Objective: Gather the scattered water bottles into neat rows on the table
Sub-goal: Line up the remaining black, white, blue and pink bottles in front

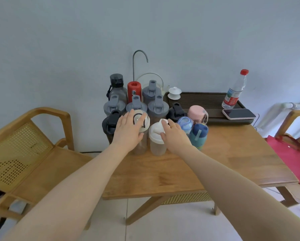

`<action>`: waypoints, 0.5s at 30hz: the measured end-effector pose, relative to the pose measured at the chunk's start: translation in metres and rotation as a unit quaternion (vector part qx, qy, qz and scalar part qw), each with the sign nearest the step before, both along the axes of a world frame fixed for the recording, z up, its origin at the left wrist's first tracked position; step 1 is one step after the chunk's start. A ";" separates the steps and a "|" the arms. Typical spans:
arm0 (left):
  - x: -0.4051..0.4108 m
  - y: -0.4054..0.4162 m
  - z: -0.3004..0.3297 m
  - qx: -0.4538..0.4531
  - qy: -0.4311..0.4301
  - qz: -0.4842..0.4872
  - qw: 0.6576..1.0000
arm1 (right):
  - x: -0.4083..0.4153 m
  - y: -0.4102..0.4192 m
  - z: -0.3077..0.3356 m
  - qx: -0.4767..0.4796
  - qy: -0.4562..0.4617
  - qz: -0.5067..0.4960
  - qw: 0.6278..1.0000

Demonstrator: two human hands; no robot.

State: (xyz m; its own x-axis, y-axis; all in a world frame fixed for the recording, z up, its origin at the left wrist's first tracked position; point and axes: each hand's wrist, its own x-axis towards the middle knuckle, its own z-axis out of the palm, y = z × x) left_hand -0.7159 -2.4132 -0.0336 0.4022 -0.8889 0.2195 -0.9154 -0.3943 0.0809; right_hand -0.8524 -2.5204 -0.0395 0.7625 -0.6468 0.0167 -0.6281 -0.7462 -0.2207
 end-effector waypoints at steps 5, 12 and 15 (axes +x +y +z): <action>0.012 -0.014 -0.005 -0.007 0.013 -0.016 1.000 | 0.027 -0.025 -0.015 0.022 0.027 -0.031 0.999; 0.015 -0.013 -0.001 -0.030 0.017 -0.024 0.999 | 0.035 -0.037 -0.012 0.076 0.049 0.032 0.995; 0.016 -0.013 0.000 -0.020 0.016 -0.026 0.999 | 0.034 -0.042 -0.011 0.093 0.058 0.079 0.991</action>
